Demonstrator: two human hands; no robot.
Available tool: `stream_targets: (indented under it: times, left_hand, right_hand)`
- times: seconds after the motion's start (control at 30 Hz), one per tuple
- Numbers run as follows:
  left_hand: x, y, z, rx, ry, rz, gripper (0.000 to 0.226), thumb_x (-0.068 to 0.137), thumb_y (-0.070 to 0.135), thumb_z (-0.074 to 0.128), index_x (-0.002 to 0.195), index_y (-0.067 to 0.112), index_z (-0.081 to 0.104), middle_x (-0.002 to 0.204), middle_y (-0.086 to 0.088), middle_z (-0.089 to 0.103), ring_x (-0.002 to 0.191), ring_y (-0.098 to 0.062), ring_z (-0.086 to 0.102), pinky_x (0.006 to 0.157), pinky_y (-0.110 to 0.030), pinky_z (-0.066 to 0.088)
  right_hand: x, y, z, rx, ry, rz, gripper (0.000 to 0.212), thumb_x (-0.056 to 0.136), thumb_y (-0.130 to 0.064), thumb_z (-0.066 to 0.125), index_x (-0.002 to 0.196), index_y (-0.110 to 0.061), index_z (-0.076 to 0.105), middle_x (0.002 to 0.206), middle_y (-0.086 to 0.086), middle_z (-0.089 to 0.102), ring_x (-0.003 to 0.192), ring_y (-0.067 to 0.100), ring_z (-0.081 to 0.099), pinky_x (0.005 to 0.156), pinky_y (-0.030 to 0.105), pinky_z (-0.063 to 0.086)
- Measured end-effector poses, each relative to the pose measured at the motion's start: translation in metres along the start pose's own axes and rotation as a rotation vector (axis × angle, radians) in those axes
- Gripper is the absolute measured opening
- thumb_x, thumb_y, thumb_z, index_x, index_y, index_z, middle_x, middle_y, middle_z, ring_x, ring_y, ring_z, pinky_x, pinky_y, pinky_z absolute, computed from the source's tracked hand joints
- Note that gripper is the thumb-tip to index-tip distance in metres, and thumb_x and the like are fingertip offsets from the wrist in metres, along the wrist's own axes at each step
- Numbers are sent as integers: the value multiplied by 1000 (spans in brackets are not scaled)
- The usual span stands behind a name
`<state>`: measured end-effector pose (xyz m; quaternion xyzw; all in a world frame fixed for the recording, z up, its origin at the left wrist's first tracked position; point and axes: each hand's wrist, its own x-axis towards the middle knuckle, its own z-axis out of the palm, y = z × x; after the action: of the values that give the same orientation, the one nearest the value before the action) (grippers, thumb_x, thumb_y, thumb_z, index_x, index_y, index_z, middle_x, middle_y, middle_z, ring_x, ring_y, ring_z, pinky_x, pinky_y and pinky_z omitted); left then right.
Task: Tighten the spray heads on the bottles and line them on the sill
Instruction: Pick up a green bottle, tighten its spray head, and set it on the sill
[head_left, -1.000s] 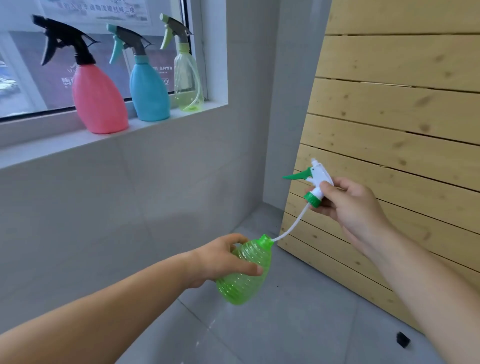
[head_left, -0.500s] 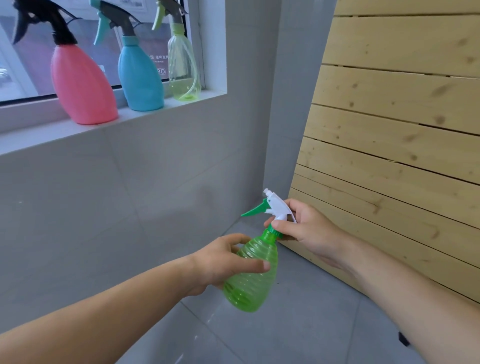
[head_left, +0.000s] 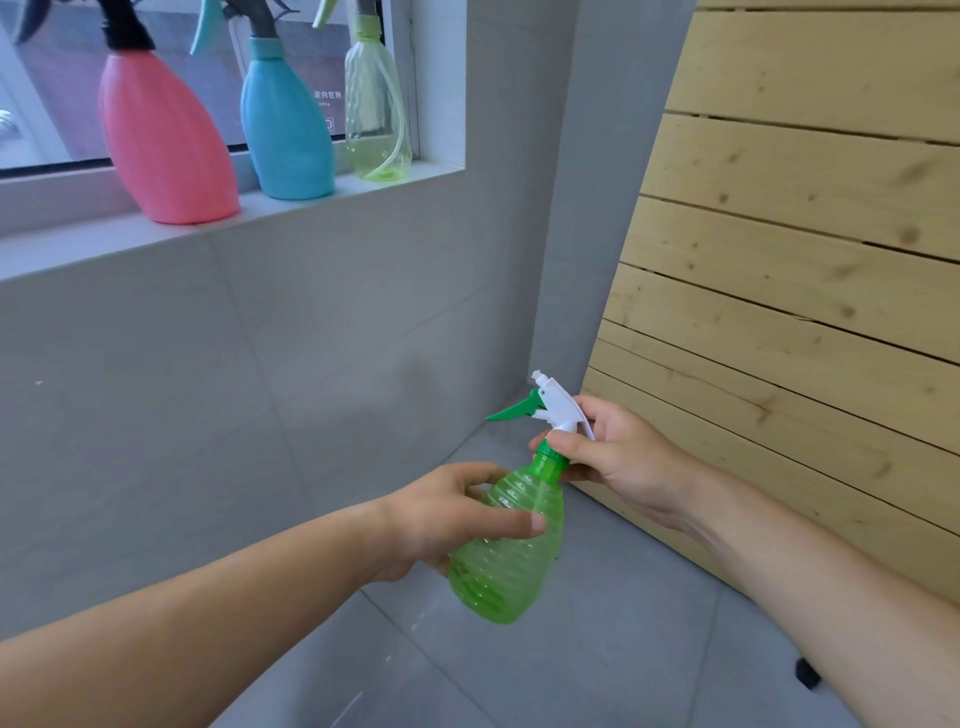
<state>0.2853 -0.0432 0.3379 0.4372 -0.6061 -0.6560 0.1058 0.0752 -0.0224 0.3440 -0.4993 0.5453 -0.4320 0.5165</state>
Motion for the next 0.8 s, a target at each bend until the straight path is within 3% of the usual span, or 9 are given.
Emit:
stream_targets:
  times: [0.17,0.33,0.4,0.5,0.6,0.67,0.73,0.8]
  left_hand:
    - [0,-1,0,-21,12,-17,39,83,30,83,120,24,71,114,-5,79,86,-14,78,62,-28,60]
    - [2,0,1,-33,35,-15,42,82,31,84,121,25,70,113,-5,79,89,-16,79,64,-30,61]
    - [2,0,3,-23,32,-15,39,82,30,84,119,24,71,107,-3,80,83,-13,78,59,-27,59]
    - [1,-1,3,-13,12,-16,37,83,29,83,118,23,72,98,2,80,81,-12,78,58,-25,58]
    - [2,0,3,-16,6,-16,38,83,33,83,119,26,72,107,0,81,89,-15,79,64,-30,61]
    - [2,1,2,-20,13,-14,40,83,34,83,120,27,72,111,-3,80,92,-16,79,67,-32,62]
    - [2,1,2,-14,15,-10,42,82,34,83,121,26,71,113,-4,79,95,-18,79,68,-32,62]
    - [2,0,4,-5,4,-12,44,81,34,84,122,25,70,113,-4,79,96,-18,79,68,-32,61]
  right_hand:
    - [-1,1,4,-53,-6,-41,24,94,-9,60,118,-9,56,102,8,74,84,13,69,73,23,54]
    - [1,-1,6,-152,50,-70,21,92,-15,63,112,-13,58,109,19,70,85,13,68,76,26,57]
    - [-1,-1,9,-275,70,-81,18,91,-22,64,108,-17,58,100,9,70,80,5,65,71,21,54]
    - [0,3,13,-428,131,-88,21,88,-38,66,100,-24,56,88,-3,64,76,6,60,73,32,52]
    - [-1,1,13,-260,107,-76,16,91,-29,65,102,-20,57,85,-4,63,69,3,59,65,22,51]
    - [-1,-2,6,-128,34,-70,22,91,-15,64,113,-12,60,97,4,70,78,8,64,72,23,54]
    - [-2,-4,2,-160,22,-80,27,89,-11,66,115,-11,61,106,12,72,88,14,66,81,28,57]
    - [-2,-1,5,-283,88,-89,26,86,-21,71,109,-13,61,101,13,71,88,14,65,80,31,55]
